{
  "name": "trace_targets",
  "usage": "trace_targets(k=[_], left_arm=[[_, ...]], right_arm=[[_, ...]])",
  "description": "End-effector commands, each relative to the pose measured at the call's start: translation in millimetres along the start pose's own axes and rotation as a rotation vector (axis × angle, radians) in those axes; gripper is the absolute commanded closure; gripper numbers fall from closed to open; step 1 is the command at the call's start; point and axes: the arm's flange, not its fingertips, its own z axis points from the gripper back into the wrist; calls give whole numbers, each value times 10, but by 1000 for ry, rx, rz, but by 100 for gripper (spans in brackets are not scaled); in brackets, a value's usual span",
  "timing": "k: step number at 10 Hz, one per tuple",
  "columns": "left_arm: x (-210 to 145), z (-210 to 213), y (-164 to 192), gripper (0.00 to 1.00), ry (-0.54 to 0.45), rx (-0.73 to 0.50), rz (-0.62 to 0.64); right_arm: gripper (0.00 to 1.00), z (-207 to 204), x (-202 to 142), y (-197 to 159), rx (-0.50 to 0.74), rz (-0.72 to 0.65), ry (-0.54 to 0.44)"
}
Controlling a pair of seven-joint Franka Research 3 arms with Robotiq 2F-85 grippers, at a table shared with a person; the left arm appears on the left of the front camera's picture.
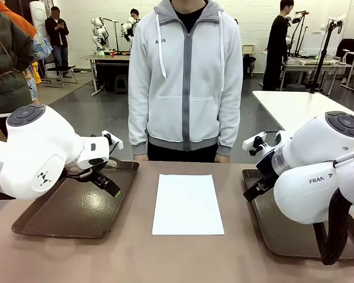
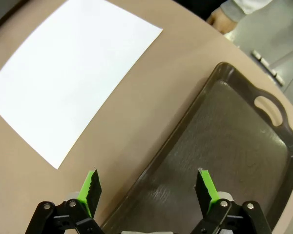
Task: Sort the A4 documents.
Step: Receive the A4 Paper.
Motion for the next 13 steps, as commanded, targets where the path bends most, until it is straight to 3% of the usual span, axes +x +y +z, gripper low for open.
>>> trace_targets(k=[1,4,6,8,11,13], left_arm=[[-141,264,79,0,-52,-75,25],[-299,784,319,0,-91,-197,36],[-382,991,507,0,-147,-165,-3],[-434,1097,671,0,-203,-134,-60],[-562,1221,787,0,-282,-218,-37],[-648,1307,834,0,-273,-250,-51]], right_arm=[[0,317,-41,-92,55,12,-40],[0,806,-34,-437,166,-19,-147],[0,1037,-84,-685,249,-53,-168],[0,1240,-140,-858,209,-93,-165],[0,1508,-293,-980,135,-117,-206],[0,1610,-375,-1065,112,-142,-227]])
